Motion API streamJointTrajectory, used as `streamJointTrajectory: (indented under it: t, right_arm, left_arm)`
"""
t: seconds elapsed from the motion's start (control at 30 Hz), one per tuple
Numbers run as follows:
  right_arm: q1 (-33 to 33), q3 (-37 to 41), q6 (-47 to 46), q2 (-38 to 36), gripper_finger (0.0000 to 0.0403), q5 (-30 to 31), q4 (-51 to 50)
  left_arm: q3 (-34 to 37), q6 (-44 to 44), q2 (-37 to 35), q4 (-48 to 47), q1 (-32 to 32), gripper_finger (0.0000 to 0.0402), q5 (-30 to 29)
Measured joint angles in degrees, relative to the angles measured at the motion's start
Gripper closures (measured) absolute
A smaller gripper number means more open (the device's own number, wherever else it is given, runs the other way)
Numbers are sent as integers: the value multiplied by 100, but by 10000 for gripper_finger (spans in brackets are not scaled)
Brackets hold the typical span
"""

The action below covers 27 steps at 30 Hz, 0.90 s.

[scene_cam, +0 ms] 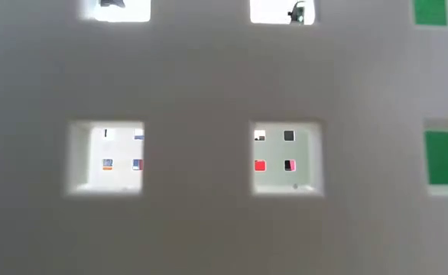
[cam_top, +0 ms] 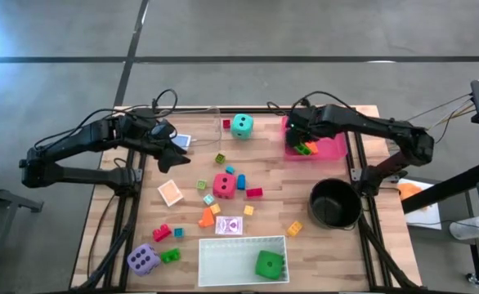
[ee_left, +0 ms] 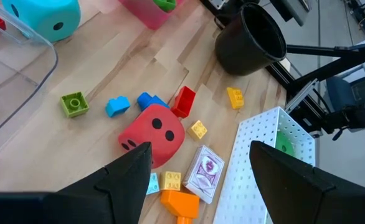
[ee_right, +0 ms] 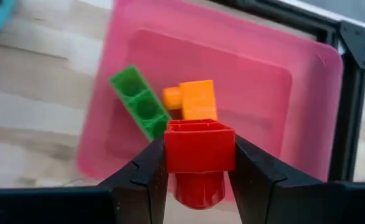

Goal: Pick & Place Toys
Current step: Put the red game piece into the red bin

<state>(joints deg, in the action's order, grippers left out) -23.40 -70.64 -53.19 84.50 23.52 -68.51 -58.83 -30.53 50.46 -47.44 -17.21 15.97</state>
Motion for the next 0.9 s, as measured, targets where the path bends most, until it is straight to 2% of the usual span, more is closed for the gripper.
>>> streamJointTrajectory:
  t: [0.23, 0.53, 0.77, 0.9]
  right_arm:
    - [-535, 33, 247, 721, 277, -184, -413]
    - [-701, 96, 493, 1374, 277, -95, -680]
    - [-707, 537, 466, 1424, 277, -179, -638]
    - [-729, 988, 448, 1211, 277, -442, -140]
  left_arm:
    - [0, -6, 0, -17, 1, 128, 0]
    - [0, -109, 0, -39, 1, 128, 2]
    - [0, -150, 0, -61, 2, 128, 15]
    - [0, -151, 0, -61, 2, 128, 15]
